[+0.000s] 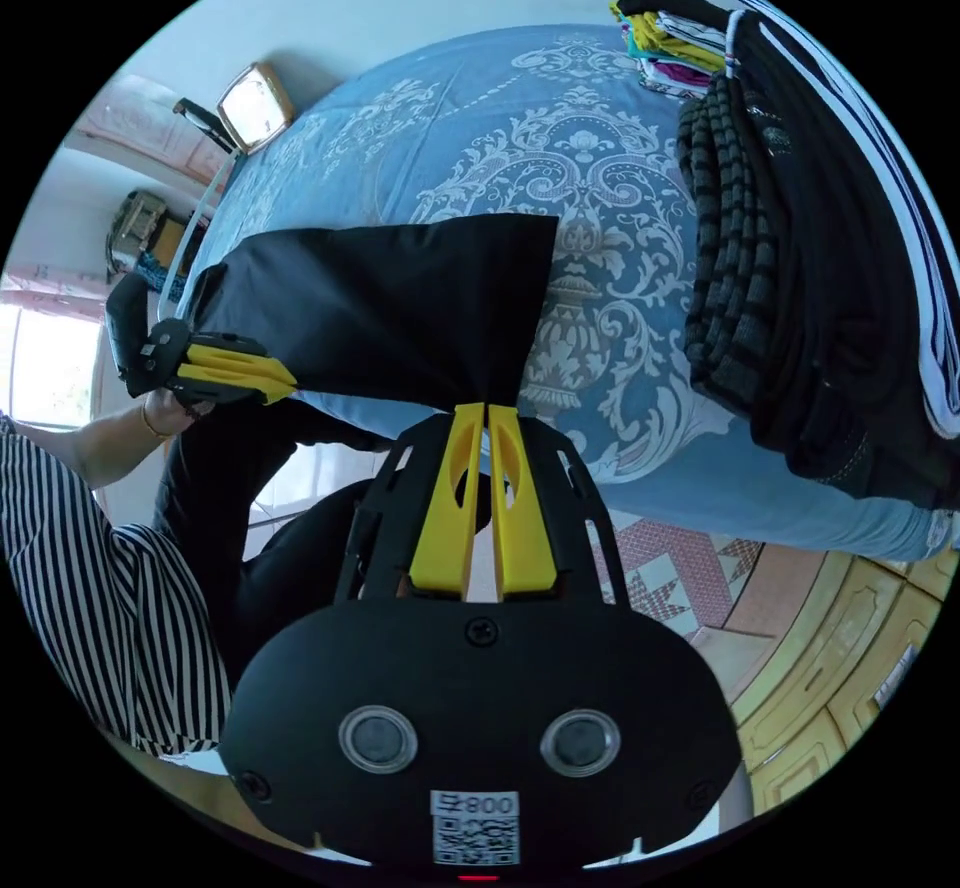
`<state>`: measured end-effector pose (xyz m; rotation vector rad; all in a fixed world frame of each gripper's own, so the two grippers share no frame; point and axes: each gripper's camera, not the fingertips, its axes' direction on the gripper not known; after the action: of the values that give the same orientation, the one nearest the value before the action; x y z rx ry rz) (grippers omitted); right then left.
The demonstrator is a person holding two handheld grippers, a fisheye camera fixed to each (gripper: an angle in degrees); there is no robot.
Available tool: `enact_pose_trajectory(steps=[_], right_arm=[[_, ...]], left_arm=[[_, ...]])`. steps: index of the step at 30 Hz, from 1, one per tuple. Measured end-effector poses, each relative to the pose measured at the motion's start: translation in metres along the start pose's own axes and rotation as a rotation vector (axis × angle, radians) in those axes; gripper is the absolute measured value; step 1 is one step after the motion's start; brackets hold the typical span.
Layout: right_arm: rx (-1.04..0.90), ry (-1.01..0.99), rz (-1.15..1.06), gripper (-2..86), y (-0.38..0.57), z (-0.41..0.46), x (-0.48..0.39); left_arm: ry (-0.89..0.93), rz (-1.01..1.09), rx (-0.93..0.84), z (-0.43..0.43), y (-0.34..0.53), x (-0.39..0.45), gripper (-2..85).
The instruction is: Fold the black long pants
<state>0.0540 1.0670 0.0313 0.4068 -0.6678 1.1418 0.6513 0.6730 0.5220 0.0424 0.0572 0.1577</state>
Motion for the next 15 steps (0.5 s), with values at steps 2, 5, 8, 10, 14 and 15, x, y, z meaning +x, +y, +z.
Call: enact_pose_trajectory(steps=[2,5,8,10,14,15], right_arm=[[0.024,-0.015,0.038,0.5,0.003,0.005,0.007],[0.089,0.038,0.118,0.4,0.01,0.003,0.013],[0.2,-0.03,0.144,0.6,0.011,0.0,0.013],[0.249,-0.122,0.085,1.0,-0.002,0.005,0.005],[0.205,-0.276,-0.126,3.0,-0.068,0.05,-0.042],[0.197,-0.295,-0.154,3.3,-0.079,0.058,-0.05]], left_arm=[[0.02,-0.044,0.036,-0.026,0.006,-0.008,2.5],[-0.003,-0.168,0.114,-0.078,0.02,-0.034,2.9],[-0.07,-0.342,0.212,-0.138,0.04,-0.076,3.6],[-0.134,-0.426,0.241,-0.172,0.05,-0.102,4.4],[-0.299,-0.563,0.242,-0.238,0.059,-0.153,6.2],[-0.312,-0.573,0.231,-0.252,0.057,-0.164,6.2]])
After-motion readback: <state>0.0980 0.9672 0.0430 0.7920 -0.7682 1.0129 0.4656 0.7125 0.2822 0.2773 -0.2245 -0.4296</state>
